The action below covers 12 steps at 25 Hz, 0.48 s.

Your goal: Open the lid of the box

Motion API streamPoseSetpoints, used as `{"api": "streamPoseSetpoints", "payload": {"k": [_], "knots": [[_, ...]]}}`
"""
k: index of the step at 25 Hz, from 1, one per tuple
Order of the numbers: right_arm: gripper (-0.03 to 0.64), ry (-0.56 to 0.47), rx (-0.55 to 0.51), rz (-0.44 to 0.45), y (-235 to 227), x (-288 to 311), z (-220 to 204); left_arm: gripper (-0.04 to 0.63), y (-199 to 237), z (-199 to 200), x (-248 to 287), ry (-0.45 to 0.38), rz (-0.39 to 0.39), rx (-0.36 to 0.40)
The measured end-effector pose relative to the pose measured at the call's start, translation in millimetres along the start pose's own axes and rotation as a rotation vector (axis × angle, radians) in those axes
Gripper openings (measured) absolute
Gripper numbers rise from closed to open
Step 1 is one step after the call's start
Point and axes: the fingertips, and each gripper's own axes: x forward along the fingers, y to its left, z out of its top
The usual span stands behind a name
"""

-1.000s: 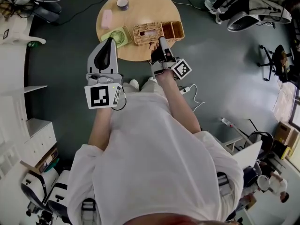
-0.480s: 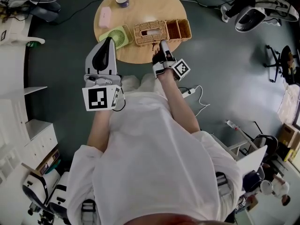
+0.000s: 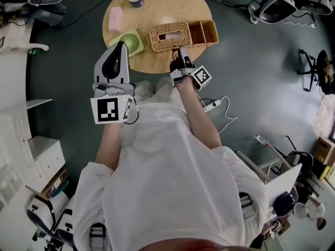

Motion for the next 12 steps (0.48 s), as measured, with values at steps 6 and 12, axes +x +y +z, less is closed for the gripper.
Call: {"api": "streamPoseSetpoints", "payload": {"k": [6, 12], "knots": [[0.138, 0.001, 0.014, -0.014, -1.3, -0.7, 2.5, -0.003, 4.2, 3.9, 8.1, -0.006, 0.003, -0.005], [0.107, 0.027, -0.034, -0.018, -4.3, -1.0, 2.5, -0.003, 6.9, 0.2, 8.1, -0.002, 0.023, -0.015]]}}
